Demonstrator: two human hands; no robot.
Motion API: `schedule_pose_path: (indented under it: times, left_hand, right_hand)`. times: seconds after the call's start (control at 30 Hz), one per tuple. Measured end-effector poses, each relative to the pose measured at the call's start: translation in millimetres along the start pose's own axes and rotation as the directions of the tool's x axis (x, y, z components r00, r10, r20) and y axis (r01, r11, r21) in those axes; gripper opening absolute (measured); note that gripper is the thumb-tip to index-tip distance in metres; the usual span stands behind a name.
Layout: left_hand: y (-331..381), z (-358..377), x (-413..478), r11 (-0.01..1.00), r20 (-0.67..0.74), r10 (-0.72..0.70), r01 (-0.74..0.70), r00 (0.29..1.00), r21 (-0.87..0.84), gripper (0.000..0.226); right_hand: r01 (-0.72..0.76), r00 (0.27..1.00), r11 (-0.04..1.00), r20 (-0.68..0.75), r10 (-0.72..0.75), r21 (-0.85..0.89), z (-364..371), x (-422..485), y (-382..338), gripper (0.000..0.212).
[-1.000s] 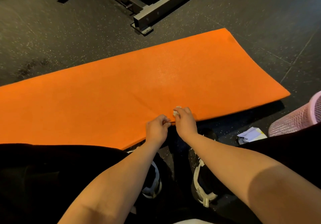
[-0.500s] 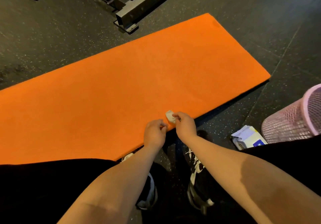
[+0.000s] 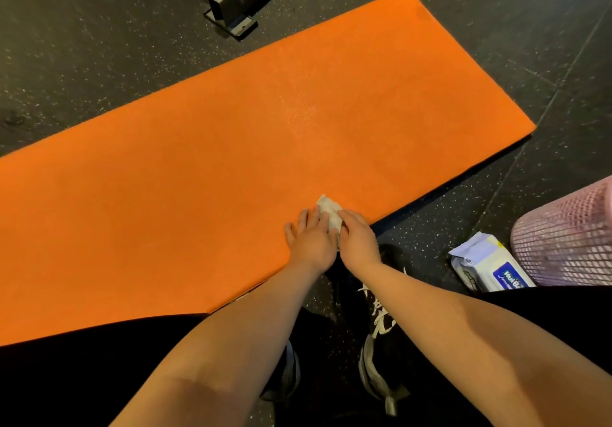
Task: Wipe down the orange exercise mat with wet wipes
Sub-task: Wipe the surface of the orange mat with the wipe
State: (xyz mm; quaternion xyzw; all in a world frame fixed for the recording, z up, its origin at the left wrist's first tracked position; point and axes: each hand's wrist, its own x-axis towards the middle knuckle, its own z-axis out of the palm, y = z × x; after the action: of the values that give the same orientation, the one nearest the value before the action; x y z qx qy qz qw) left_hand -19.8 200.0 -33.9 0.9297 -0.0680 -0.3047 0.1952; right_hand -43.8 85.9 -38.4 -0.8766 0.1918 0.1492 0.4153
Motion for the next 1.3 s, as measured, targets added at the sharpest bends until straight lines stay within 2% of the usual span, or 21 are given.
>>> schedule_pose_path:
  times: [0.1, 0.2, 0.4, 0.47, 0.53, 0.67, 0.73, 0.83, 0.93, 1.0, 1.13, 1.2, 1.3]
  left_hand:
    - [-1, 7, 6, 0.997, 0.063, 0.05, -0.053, 0.997, 0.06, 0.058]
    - [-11, 9, 5, 0.98, 0.059, 0.129, -0.136, 0.99, 0.144, 0.059]
    - [-28, 4, -7, 0.976, -0.042, 0.067, -0.057, 0.997, 0.212, 0.056]
    - [-27, 0, -10, 0.981, -0.064, 0.027, -0.015, 0.998, 0.195, 0.057]
    - [-19, -4, -9, 0.988, -0.063, 0.03, -0.02, 0.998, 0.15, 0.062]
    - [-11, 1, 3, 0.978, -0.006, 0.202, -0.202, 0.979, -0.054, 0.058]
    - [-12, 5, 4, 0.974, 0.014, 0.208, -0.206, 0.978, -0.089, 0.053]
    - [-14, 6, -1, 0.985, 0.009, 0.166, -0.166, 0.986, 0.04, 0.052]
    - [-22, 2, -6, 0.958, -0.049, 0.216, -0.202, 0.975, 0.206, 0.044]
    - [-32, -2, -10, 0.95, -0.106, 0.196, -0.162, 0.975, 0.268, 0.038]
    - [-49, -3, -27, 0.973, -0.27, -0.021, 0.082, 0.963, 0.218, 0.037]
    - [-46, -1, -31, 0.98, -0.227, -0.046, 0.088, 0.973, 0.176, 0.044]
    - [-30, 4, -28, 0.986, -0.067, 0.043, -0.031, 0.997, 0.164, 0.056]
  right_hand:
    - [-0.043, 0.998, 0.997, 0.042, 0.041, 0.058, 6, 1, 3, 0.045]
    - [-0.046, 0.997, 0.997, 0.07, 0.042, 0.056, 7, 1, 4, 0.05]
    - [-0.051, 0.997, 0.998, 0.059, 0.053, -0.03, 9, 0, 1, 0.057]
    - [-0.013, 0.998, 0.986, 0.056, 0.022, -0.169, 9, 0, -3, 0.058]
    - [0.003, 0.997, 0.976, 0.076, 0.014, -0.219, 10, 0, -7, 0.053]
    - [0.004, 0.996, 0.987, 0.089, 0.01, -0.16, 13, -1, 1, 0.048]
    - [-0.01, 0.995, 0.984, 0.099, 0.028, -0.18, 9, -3, 3, 0.05]
    - [-0.062, 0.996, 0.971, 0.046, 0.075, -0.232, -1, -3, 4, 0.055]
    - [-0.032, 0.989, 0.942, 0.123, 0.078, -0.334, -2, -7, 6, 0.064]
    - [-0.028, 0.988, 0.943, 0.134, 0.077, -0.332, -1, -10, 6, 0.068]
    - [-0.023, 0.992, 0.948, 0.11, 0.061, -0.317, 4, -13, 2, 0.069]
    - [-0.025, 0.992, 0.956, 0.112, 0.06, -0.291, 3, -12, 2, 0.067]
    - [-0.026, 0.991, 0.981, 0.125, 0.051, -0.192, 3, -10, 6, 0.061]
